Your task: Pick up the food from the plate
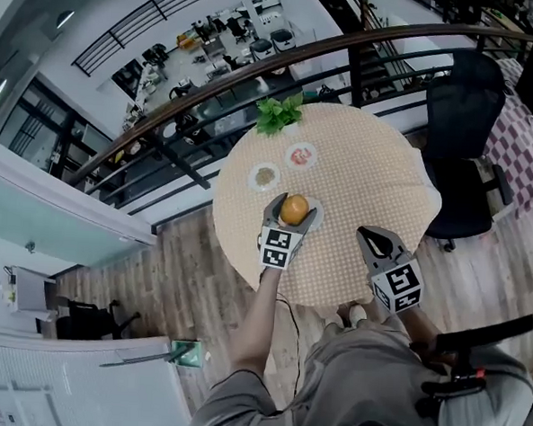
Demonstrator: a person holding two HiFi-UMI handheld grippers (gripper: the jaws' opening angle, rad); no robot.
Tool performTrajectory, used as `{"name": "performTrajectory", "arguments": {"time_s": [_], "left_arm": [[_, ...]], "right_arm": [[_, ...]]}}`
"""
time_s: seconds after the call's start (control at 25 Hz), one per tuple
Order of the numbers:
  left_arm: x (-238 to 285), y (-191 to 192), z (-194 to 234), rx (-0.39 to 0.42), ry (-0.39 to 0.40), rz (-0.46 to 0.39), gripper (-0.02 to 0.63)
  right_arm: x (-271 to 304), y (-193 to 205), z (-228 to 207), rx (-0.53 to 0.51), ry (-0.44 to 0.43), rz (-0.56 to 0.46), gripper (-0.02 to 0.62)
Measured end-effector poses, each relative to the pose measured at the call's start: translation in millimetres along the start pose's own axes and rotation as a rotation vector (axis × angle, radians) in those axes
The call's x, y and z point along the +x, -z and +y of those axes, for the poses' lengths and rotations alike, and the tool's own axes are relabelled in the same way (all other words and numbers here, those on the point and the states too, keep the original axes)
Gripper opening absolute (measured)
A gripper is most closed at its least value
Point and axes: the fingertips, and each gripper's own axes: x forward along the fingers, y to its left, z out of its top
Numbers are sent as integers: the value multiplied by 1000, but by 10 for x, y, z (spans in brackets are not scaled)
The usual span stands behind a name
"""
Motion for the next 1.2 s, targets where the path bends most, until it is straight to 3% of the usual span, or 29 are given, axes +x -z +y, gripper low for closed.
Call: {"name": "performTrajectory", "arguments": {"time_s": [0.32,0.68,0.96,1.2], "left_arm": [[-812,-617,-386,-93,-64,-227,371],[-1726,-962,-676,-146,-176,-427,371],[-2040,-913,-787,-177,-192,-454,371],[-2013,-897,-848,-178,-181,-456,371]], "right_arm": [[106,-160,283,1,-118,-57,15],[129,-257,473,13,-191,-79,15],[27,-327,569,27,-200,-119,15],[-113,-231,499,32,-172,-119,15]]}}
